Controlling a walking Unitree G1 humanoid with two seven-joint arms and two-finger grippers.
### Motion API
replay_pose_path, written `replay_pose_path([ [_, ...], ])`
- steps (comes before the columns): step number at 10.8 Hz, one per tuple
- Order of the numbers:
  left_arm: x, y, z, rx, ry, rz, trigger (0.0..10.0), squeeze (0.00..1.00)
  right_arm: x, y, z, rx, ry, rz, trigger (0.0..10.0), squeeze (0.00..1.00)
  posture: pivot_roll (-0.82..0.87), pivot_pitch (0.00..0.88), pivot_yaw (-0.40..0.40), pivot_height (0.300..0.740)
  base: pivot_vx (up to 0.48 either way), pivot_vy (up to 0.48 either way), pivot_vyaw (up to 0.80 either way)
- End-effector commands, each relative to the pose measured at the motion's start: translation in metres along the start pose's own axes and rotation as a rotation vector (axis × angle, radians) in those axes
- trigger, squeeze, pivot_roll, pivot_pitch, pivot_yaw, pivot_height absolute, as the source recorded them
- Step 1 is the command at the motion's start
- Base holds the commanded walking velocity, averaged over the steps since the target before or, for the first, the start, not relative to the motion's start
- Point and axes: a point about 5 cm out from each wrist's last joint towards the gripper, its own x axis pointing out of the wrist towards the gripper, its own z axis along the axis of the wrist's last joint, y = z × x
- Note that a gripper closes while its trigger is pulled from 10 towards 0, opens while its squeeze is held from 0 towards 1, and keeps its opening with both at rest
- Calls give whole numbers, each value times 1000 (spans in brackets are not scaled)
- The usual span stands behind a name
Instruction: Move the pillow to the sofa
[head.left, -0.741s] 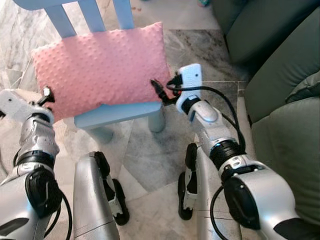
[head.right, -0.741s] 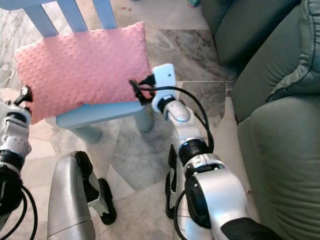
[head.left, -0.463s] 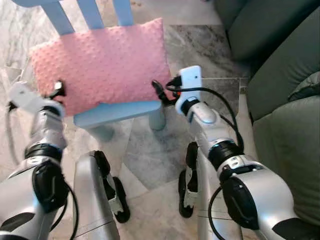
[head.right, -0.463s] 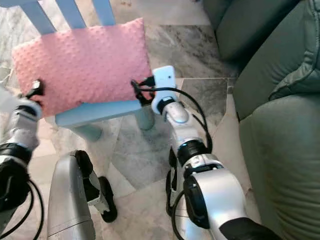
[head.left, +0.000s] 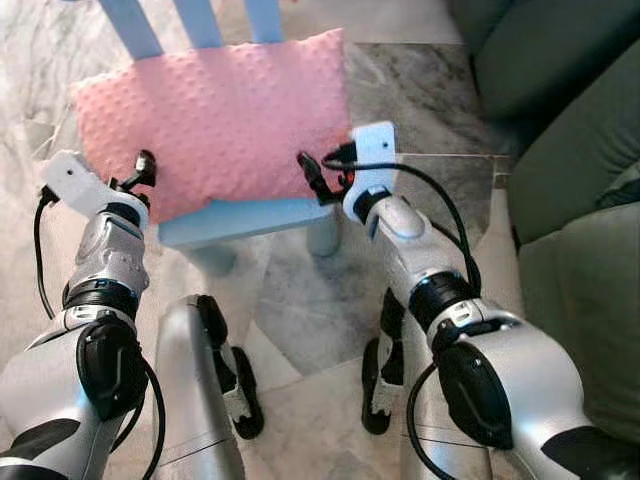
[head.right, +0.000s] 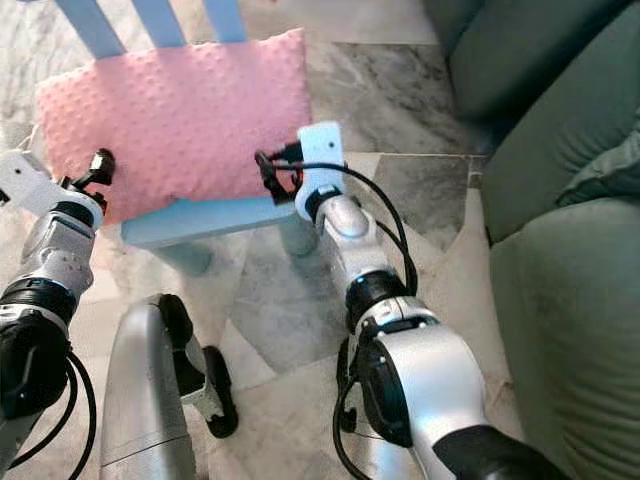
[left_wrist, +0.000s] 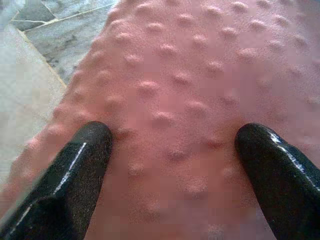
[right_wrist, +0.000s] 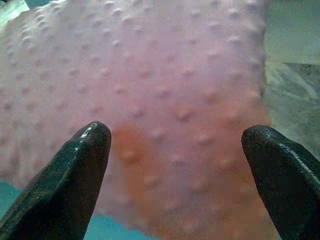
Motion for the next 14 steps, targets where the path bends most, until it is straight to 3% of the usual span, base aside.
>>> replay_pose_path([
  [1, -6, 21, -9, 46, 37, 60, 10000, 0, -1, 7, -10, 5, 41, 7, 10000, 0, -76, 634, 43, 506, 0, 0, 0],
  [4, -12, 41, -10, 88, 60, 143, 10000, 0, -4, -1, -14, -71, 62, -60, 10000, 0, -63, 643, 46, 506, 0, 0, 0],
  [9, -16, 44, -23, 112, 113, 122, 10000, 0, -7, 11, -29, -28, 129, 0, 10000, 0, -52, 648, 57, 506, 0, 0, 0],
  [10, -17, 43, -27, 123, 125, 96, 1333, 0, -8, 15, -34, 18, 152, 10, 4353, 0, -49, 647, 57, 506, 0, 0, 0],
  [11, -17, 43, -28, 121, 127, 92, 0, 0, -8, 16, -34, 37, 148, 10, 0, 0, -43, 650, 59, 506, 0, 0, 0],
  [14, -18, 44, -30, 131, 133, 91, 0, 0, -9, 16, -37, 36, 147, 10, 0, 0, -43, 651, 62, 506, 0, 0, 0],
])
